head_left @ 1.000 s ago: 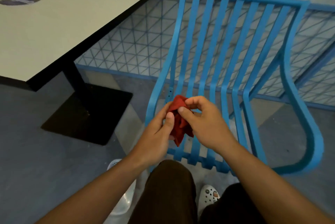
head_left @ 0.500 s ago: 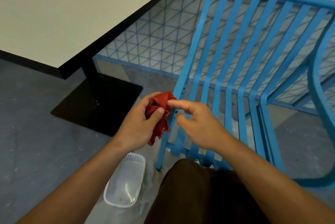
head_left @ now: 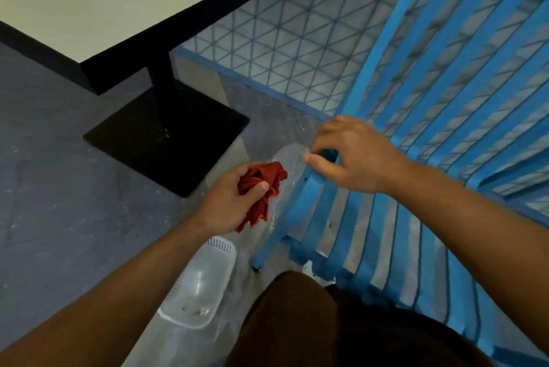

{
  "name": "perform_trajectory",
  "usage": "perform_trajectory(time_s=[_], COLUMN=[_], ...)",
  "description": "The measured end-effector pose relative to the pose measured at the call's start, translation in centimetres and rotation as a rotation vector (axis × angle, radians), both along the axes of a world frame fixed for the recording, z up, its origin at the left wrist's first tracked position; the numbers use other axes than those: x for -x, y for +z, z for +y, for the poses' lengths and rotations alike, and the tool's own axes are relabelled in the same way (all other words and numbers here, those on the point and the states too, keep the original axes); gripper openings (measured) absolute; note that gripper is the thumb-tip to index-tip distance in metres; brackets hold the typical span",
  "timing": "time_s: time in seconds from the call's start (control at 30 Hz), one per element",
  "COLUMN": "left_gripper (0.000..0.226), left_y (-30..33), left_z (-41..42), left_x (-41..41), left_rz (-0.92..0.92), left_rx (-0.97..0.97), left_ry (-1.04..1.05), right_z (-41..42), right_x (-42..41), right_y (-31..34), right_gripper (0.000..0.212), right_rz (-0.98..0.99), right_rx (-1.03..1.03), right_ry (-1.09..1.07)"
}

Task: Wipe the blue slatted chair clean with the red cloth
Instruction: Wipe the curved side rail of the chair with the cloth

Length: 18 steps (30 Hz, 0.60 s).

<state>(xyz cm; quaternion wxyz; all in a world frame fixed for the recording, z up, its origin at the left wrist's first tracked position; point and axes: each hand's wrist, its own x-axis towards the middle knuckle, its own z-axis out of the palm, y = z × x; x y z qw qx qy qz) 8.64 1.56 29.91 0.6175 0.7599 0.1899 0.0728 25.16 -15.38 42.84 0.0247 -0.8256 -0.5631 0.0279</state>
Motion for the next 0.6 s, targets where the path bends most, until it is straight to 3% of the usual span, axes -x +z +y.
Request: perform_trajectory(time_s=[0.13,0.23,0.4,0.6], left_gripper=[0.03,0.029,0.031,0.046], left_y=[-3.7,-6.5,-11.9,-15.4], left_z=[1.0,1.4,0.9,-0.2], left_x=[-1.6,-2.8,-4.5,-6.8], left_rz=[0.125,0.217,0.377,0.457], left_rx=[-0.022,0.019,0.015,0.037], left_ry=[-0.075,-0.156,-0.328,-0.369], right_z=[2.1,3.6,3.8,3.8], right_x=[-0.8,-1.3,-2.6,-3.0], right_y=[0.1,-0.4,-1.7,-2.1], right_gripper=[0.038,0.034,0.035,0.03], right_rz=[-0.164,-0.132,-0.071,-0.047], right_rx=[0.181,0.268,0.272,0.261], right_ry=[0.207,0.326,0.368,0.38])
